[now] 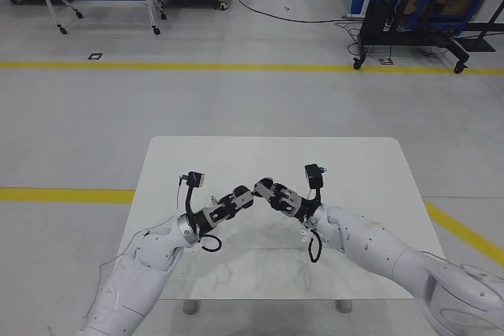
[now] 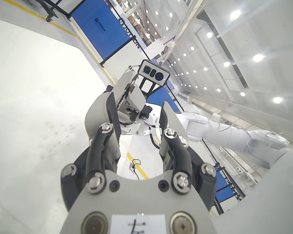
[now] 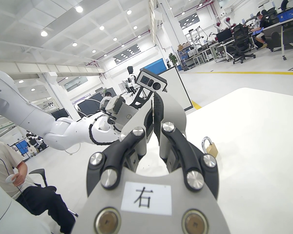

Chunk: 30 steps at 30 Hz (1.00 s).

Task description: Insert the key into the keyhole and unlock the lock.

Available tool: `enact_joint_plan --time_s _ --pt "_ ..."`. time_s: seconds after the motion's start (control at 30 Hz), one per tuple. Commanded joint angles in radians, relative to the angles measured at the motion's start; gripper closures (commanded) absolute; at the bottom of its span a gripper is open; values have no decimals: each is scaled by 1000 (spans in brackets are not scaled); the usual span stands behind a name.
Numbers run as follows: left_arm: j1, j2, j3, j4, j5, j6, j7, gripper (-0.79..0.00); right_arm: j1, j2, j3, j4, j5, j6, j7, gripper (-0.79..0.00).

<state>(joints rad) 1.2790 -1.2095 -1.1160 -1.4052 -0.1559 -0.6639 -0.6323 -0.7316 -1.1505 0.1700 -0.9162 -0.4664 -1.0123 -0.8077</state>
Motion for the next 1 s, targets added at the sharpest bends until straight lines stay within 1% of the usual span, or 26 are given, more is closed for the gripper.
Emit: enact_joint_plan --time_s 0.0,0.17,0.4,0.7,0.8,0.97 --pt "-1 -1 6 5 -40 8 -12 -345 -1 0 0 -1 0 0 0 0" --pt "-14 -4 9 28 -164 46 -51 -342 -4 0 0 3 3 0 0 0" --pt "-29 -7 2 53 -307 81 -90 -314 -7 3 0 3 0 0 0 0" --pt "-39 -8 -7 78 -308 83 -100 -339 -5 12 0 -2 11 0 0 0" --pt "-41 -4 -18 92 -248 53 -96 -339 -4 17 0 -6 15 0 0 0" --pt "-37 -4 -5 77 -144 24 -75 -336 -10 18 0 -19 1 0 2 0"
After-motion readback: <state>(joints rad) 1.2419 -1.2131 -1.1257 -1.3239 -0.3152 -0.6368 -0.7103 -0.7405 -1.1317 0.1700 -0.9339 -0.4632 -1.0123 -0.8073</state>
